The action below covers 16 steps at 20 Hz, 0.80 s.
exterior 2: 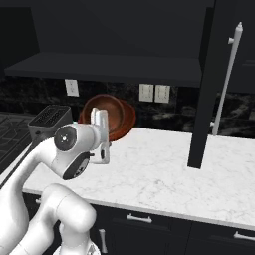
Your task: Pick up the bowls on the counter and stack them on top of one another in the open cabinet. Place the smaller bowl on top of the larger bowl.
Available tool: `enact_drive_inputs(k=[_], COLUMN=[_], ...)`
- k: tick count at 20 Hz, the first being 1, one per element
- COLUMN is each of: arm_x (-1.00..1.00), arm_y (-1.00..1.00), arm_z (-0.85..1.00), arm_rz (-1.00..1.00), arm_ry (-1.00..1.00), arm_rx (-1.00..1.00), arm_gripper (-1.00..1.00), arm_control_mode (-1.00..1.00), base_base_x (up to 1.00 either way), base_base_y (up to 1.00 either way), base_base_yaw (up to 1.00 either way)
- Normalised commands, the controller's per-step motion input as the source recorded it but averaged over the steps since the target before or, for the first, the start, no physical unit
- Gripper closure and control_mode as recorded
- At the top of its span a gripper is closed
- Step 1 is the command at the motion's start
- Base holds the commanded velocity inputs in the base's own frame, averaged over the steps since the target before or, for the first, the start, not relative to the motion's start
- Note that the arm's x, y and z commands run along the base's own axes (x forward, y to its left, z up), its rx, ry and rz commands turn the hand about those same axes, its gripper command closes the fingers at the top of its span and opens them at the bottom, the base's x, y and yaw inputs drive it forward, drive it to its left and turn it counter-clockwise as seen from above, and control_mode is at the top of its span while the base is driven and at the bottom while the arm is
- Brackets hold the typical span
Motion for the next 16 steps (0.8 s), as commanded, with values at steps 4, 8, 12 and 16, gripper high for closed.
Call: enact_drive_inputs(k=[4,8,12,16], arm_x=[-0.76,-0.63,-0.16,0.00], arm_y=[0.00,0.00,0.00,0.00], arm_z=[0.88,0.98,0.86,0.83], arm_rz=[0.00,0.01,0.00,0.00], arm_ry=[-0.15,-0.16,-0.01,0.00], arm_rx=[0.14,0.04,0.01,0.00], arm_gripper=[1.00,1.00,1.00,1.00], arm_control_mode=[-1.00,-1.00,-1.00,-1.00], base_base_x=[0.00,0.00,0.00,0.00], base_base_y=[0.00,0.00,0.00,0.00], base_base_yaw=[0.00,0.00,0.00,0.00])
